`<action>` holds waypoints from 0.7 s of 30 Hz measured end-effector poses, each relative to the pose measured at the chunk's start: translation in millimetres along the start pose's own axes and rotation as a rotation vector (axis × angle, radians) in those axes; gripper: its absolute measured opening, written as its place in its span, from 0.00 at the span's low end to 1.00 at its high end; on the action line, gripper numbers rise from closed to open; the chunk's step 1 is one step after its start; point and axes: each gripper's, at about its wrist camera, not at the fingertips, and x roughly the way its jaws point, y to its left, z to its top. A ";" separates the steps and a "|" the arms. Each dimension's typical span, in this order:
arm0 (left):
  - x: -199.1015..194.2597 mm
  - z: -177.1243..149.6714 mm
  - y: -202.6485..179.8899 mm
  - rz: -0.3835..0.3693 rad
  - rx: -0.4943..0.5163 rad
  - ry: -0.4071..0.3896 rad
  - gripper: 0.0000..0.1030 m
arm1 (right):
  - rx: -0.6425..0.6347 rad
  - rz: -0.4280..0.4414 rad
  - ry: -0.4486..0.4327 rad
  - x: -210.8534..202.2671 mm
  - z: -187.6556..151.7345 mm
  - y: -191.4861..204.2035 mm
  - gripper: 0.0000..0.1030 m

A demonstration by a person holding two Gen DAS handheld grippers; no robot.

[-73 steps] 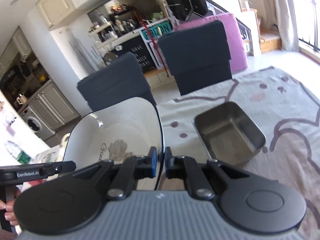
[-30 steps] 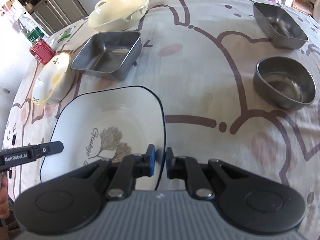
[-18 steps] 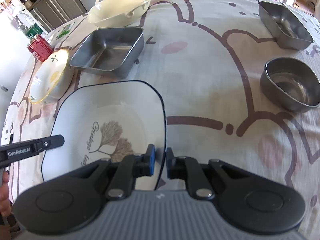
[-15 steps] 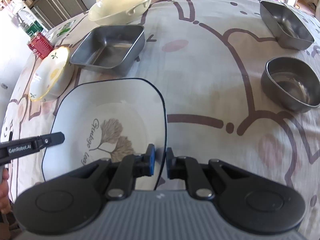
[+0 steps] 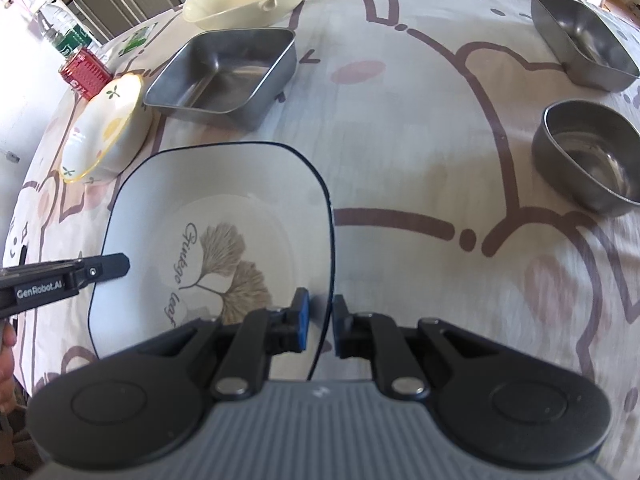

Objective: Organize plates and bowls
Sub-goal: 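Lift the white plate with both grippers and lower it beside the lemon-print bowl, then open both grippers to release the white plate on the table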

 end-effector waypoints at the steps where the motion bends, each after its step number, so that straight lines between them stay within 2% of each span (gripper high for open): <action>1: 0.0 -0.4 -0.4 -0.001 0.009 -0.002 0.10 | 0.000 0.000 -0.002 0.0 -0.8 -0.1 0.14; 11: -3.6 -6.6 -3.6 0.007 0.063 0.011 0.13 | 0.017 0.007 -0.027 -3.7 -7.4 -6.9 0.20; 13: -2.5 -8.4 -3.7 0.008 0.068 0.029 0.26 | 0.024 -0.001 -0.027 -4.6 -8.1 -8.6 0.27; 15: -1.8 -10.8 -4.8 0.010 0.081 0.042 0.30 | 0.027 -0.018 -0.025 -6.1 -9.3 -9.2 0.36; 17: -2.9 -12.1 -6.2 0.009 0.093 0.042 0.33 | 0.027 -0.026 -0.023 -7.8 -11.1 -9.8 0.39; 21: -8.3 -13.5 -6.8 0.007 0.098 0.028 0.46 | 0.022 -0.027 -0.017 -10.7 -14.7 -8.9 0.53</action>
